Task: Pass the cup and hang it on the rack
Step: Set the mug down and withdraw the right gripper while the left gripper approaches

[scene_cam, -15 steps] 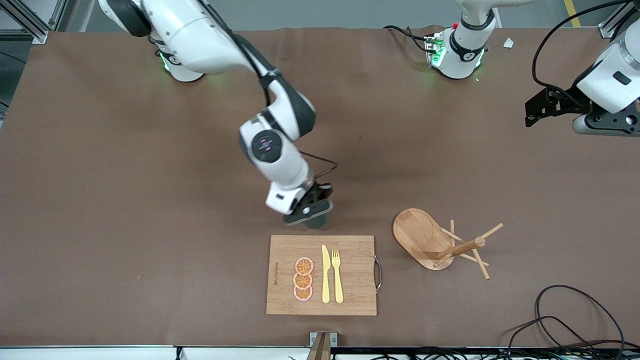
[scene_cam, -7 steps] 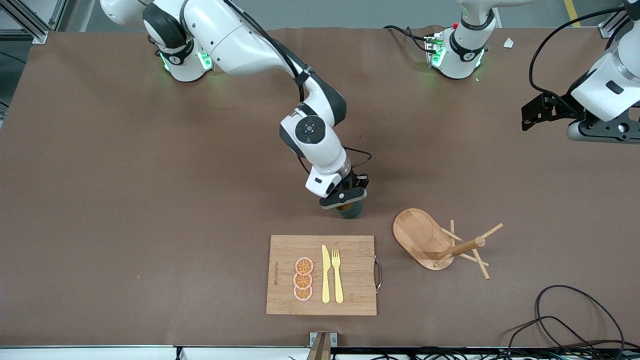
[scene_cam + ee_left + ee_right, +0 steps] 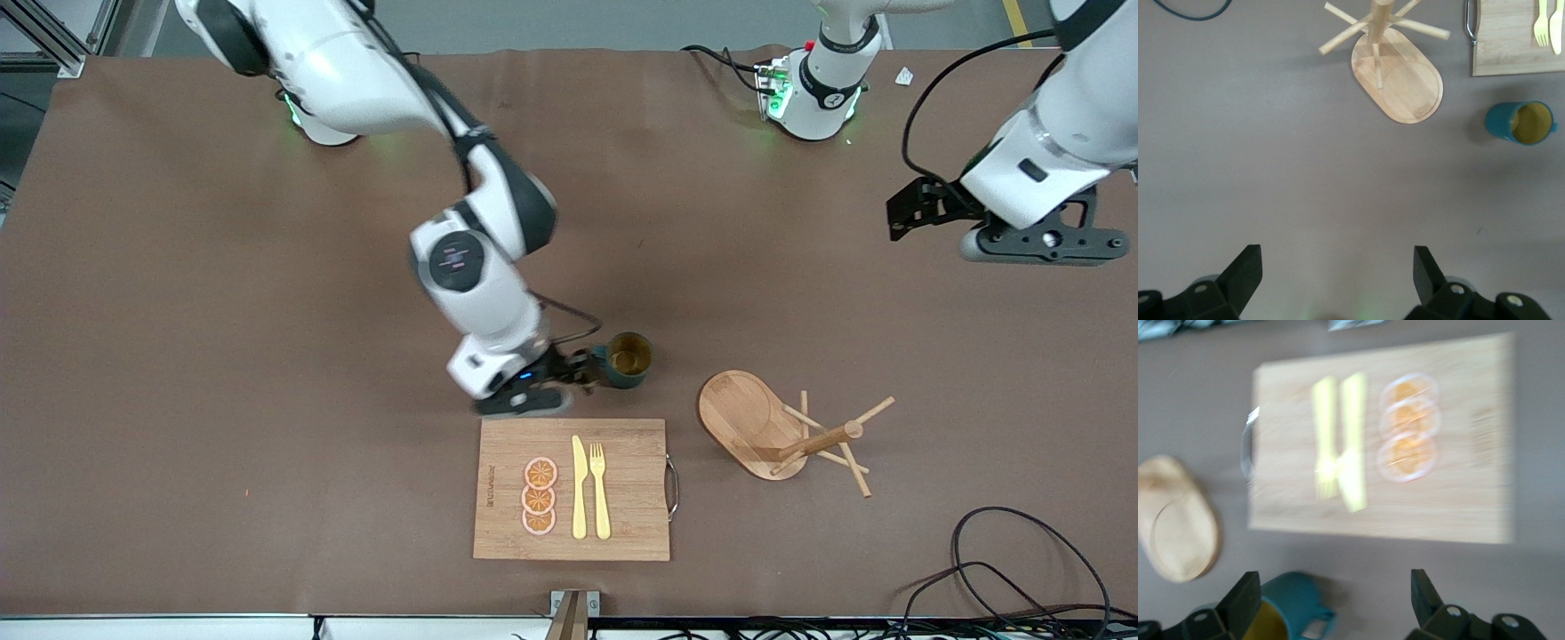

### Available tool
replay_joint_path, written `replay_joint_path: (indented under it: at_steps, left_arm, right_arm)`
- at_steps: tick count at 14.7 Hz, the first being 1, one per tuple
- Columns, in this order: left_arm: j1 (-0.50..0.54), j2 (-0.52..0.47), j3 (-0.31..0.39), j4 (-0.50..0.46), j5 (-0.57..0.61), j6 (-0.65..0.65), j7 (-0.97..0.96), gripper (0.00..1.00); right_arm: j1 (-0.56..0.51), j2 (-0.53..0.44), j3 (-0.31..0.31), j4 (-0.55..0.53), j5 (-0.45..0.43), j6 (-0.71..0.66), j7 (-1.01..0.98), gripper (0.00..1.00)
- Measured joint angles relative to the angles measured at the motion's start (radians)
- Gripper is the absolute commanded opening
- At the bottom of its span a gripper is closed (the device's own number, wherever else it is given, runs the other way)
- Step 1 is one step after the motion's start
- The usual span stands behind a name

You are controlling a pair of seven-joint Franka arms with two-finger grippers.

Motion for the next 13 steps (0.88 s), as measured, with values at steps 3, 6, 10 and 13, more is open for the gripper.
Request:
replay_joint_path:
  at_steps: [3, 6, 10, 13]
  left_arm:
    - [-0.048, 0.029, -0.003, 0.01, 0.0, 0.011, -0.082, 1.0]
    - [-0.112, 0.076, -0.004, 0.011, 0.0, 0.058, -0.231, 1.0]
    - [-0.231, 0.168, -0.004, 0.023, 0.0, 0.167, -0.539, 1.0]
    - [-0.294, 0.247, -0.004, 0.049, 0.001, 0.251, -0.744, 1.0]
  right_arm:
    - [-0.106, -0.095, -0.058, -0.043, 0.0, -0.079, -0.026, 1.0]
    - [-0.198, -0.172, -0.103, -0.132, -0.001, -0.095, -0.162, 1.0]
    - [-0.345, -0.298, -0.122, -0.271, -0.001, -0.15, -0.357, 1.0]
    - [-0.452, -0.414, -0.125, -0.39, -0.002, -0.155, -0.567, 1.0]
